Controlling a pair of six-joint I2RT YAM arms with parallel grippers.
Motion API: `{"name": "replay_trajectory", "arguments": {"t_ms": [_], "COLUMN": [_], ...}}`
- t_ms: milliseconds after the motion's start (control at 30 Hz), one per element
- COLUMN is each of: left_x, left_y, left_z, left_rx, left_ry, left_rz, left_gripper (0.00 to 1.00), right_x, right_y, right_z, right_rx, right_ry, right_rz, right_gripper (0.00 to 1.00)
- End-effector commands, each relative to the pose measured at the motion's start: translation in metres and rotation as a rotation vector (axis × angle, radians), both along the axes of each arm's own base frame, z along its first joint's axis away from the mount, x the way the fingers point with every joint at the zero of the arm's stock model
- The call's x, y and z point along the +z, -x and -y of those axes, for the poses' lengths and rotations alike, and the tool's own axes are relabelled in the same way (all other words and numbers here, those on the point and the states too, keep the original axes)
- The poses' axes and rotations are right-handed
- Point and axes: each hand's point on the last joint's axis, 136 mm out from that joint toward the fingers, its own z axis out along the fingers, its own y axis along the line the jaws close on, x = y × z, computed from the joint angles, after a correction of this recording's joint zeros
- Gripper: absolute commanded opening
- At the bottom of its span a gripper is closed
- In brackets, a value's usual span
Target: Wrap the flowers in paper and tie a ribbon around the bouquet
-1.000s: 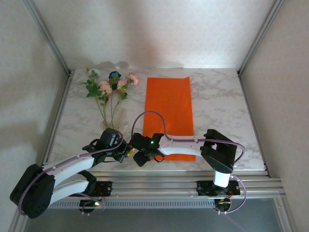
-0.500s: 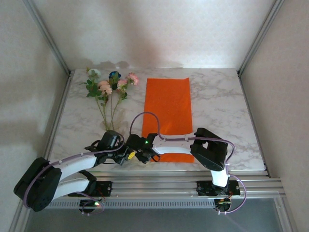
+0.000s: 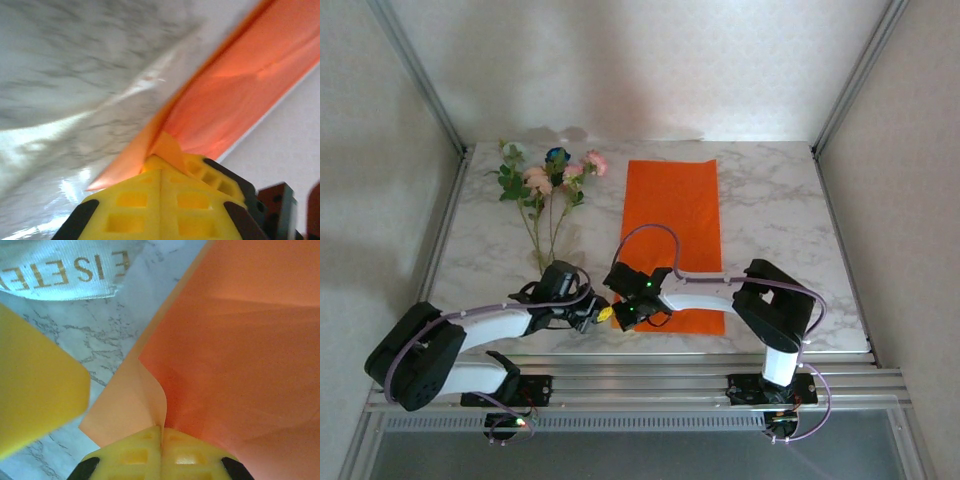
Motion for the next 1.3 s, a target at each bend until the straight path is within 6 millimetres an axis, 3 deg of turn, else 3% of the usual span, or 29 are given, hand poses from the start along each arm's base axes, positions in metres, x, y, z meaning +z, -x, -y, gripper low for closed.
{"name": "replay_trajectory", "arguments": {"t_ms": [0, 133, 267, 467, 633, 833, 933, 1100, 1167, 1267], "left_x": [0.008, -0.005, -0.019, -0.009, -0.005, 0.018, 0.019, 0.001, -0.014, -0.034], "left_y": [-0.003, 0.001, 0.004, -0.008, -0.012, -0.03, -0.034, -0.035, -0.039, -0.048], "left_z": [0.015, 0.02, 0.006, 0.008, 0.016, 0.034, 0.054, 0.088, 0.084, 0.062], "left_rx": [-0.014, -0.033, 0.025, 0.045, 0.016, -0.035, -0.088, -0.153, -0.135, -0.071], "left_ry": [0.058, 0.04, -0.032, -0.047, -0.052, -0.06, -0.026, 0.017, -0.026, -0.1], "left_rz": [0.004, -0.019, -0.041, 0.001, 0.007, 0.053, 0.045, -0.002, -0.016, -0.031], "left_gripper": [0.0, 0.0, 0.0, 0.0, 0.0, 0.0, 0.0, 0.0, 0.0, 0.0], "right_x": [-0.012, -0.011, 0.003, 0.033, 0.044, 0.064, 0.076, 0.101, 0.111, 0.124], "right_y": [0.008, 0.008, -0.003, -0.027, -0.033, -0.044, -0.053, -0.068, -0.071, -0.066], "right_z": [0.007, 0.006, 0.013, 0.029, 0.033, 0.048, 0.069, 0.118, 0.153, 0.216], "right_rx": [-0.028, -0.025, -0.063, -0.167, -0.203, -0.278, -0.354, -0.498, -0.594, -0.781], "right_ry": [-0.016, -0.021, -0.018, -0.04, -0.072, -0.085, -0.066, -0.013, 0.066, 0.182], "right_rz": [-0.077, -0.083, -0.032, 0.01, -0.002, 0.043, 0.092, 0.185, 0.239, 0.292], "right_gripper": [0.0, 0.0, 0.0, 0.0, 0.0, 0.0, 0.0, 0.0, 0.0, 0.0]}}
